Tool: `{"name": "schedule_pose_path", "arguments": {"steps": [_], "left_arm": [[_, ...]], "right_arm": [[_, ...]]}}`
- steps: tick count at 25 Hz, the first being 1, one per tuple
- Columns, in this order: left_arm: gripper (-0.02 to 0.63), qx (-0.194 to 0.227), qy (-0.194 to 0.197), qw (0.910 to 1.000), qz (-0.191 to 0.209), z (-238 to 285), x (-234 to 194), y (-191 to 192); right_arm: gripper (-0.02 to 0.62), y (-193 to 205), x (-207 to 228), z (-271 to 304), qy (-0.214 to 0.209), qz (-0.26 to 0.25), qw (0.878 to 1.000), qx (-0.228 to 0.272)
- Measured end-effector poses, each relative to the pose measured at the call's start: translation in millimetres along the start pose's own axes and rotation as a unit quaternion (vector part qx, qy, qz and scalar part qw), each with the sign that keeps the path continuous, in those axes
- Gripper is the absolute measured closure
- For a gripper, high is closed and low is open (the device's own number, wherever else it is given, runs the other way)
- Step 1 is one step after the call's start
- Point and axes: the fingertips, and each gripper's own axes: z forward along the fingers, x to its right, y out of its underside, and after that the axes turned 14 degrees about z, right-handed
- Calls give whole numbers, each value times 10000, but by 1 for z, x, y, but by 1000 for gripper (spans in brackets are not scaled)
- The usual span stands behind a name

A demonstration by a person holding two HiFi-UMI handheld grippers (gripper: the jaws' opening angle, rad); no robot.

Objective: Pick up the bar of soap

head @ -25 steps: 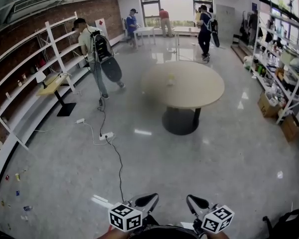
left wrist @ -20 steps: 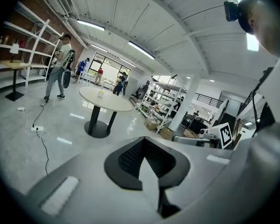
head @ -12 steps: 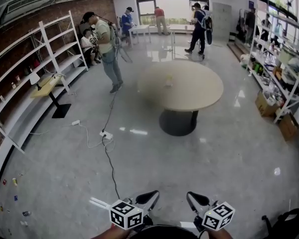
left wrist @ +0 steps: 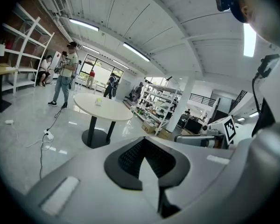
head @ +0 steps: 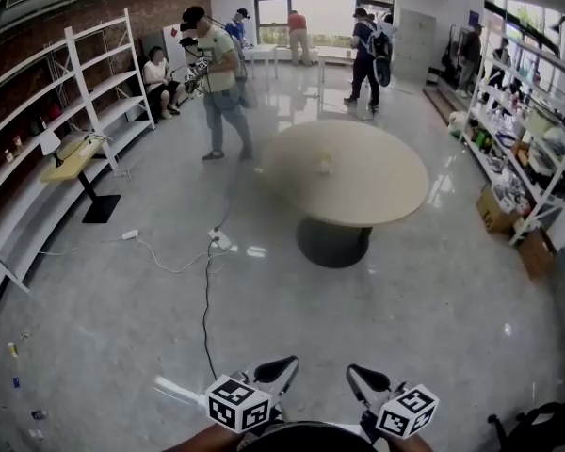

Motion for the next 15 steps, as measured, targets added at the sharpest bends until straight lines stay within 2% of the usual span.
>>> {"name": "schedule_pose_path", "arguments": {"steps": [9,15], "left_arm": [[598,-71,56,9993,351,-6,-103,-8],[598,-15,18,9999,162,3,-136,-12]], "right_arm": [[589,-12,-6,100,342,-208,9992,-61],[589,-25,2,123,386,-240,9989,-149]]}}
